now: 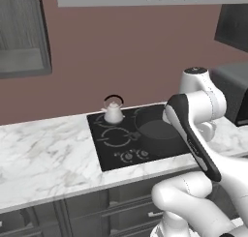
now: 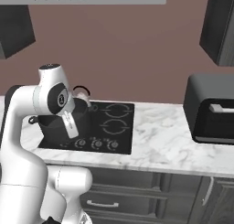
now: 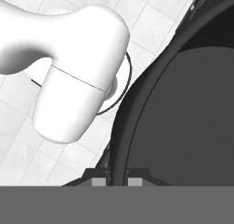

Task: Pick the kettle from the cabinet and place it on a stove burner. Then pick the pot from the counter and place it on another stove burner. Finally, turn both burners on.

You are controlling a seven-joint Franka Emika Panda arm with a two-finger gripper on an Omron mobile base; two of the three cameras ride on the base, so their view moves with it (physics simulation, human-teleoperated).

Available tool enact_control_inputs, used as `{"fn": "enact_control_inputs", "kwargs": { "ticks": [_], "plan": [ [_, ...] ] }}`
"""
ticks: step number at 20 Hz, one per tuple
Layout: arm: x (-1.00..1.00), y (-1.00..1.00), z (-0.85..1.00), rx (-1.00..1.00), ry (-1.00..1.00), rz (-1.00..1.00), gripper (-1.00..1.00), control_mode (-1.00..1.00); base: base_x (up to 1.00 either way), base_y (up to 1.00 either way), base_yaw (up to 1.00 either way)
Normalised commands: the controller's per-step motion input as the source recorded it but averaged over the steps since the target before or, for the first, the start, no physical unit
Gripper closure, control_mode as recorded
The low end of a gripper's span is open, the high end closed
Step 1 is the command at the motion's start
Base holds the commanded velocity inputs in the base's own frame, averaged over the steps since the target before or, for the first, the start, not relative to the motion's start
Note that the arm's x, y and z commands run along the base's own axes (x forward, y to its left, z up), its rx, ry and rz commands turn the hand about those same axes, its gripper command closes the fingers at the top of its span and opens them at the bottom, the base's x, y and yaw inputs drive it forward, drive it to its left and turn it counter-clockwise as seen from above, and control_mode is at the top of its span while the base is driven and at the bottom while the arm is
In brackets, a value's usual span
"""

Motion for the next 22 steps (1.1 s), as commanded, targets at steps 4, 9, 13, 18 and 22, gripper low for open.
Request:
{"fn": "enact_control_inputs", "kwargs": {
  "ticks": [4,9,13,18,22],
  "plan": [
    [0.0,0.0,0.0,0.0,0.0,0.0,1.0,1.0,0.03,-0.32,0.18],
    [0.0,0.0,0.0,0.0,0.0,0.0,1.0,1.0,0.0,-0.33,0.15],
    [0.0,0.0,0.0,0.0,0.0,0.0,1.0,1.0,0.0,-0.13,0.03],
    [0.0,0.0,0.0,0.0,0.0,0.0,1.0,1.0,0.0,0.0,0.0],
    [0.0,0.0,0.0,0.0,0.0,0.0,1.0,1.0,0.0,0.0,0.0]
  ]
}}
